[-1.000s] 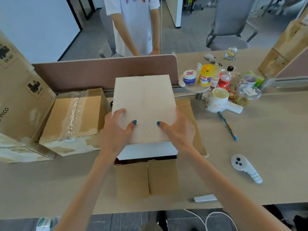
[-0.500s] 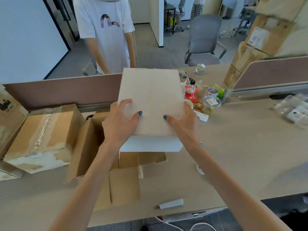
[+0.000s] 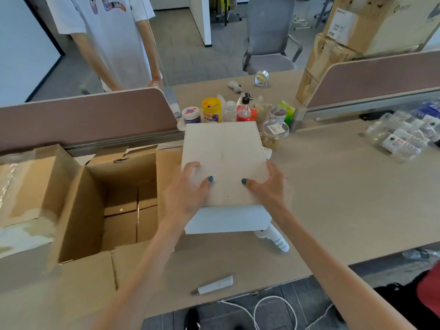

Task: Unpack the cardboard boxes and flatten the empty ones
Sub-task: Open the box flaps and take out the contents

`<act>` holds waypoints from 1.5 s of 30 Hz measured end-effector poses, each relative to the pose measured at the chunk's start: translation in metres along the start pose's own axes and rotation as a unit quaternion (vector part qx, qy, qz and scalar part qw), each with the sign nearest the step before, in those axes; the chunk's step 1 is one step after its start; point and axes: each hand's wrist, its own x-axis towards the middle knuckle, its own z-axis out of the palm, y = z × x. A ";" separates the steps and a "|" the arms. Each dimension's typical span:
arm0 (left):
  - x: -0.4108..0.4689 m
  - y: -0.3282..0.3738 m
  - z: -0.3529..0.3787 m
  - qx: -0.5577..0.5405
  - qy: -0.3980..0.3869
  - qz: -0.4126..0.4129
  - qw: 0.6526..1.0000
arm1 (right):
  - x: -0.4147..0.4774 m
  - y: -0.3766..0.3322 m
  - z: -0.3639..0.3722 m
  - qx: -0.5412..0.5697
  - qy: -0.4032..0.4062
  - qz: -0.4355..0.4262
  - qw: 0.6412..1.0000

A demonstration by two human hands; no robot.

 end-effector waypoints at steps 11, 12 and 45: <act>-0.007 -0.061 0.014 0.036 0.005 -0.082 0.996 | 0.002 0.022 0.063 -0.043 -0.062 -0.009 0.997; -0.008 -0.065 0.016 0.036 0.003 -0.087 0.996 | 0.003 0.021 0.067 -0.049 -0.067 -0.011 0.996; -0.020 -0.117 0.064 0.299 -0.207 0.168 0.916 | 0.011 0.109 0.081 -0.299 -0.204 -0.381 0.851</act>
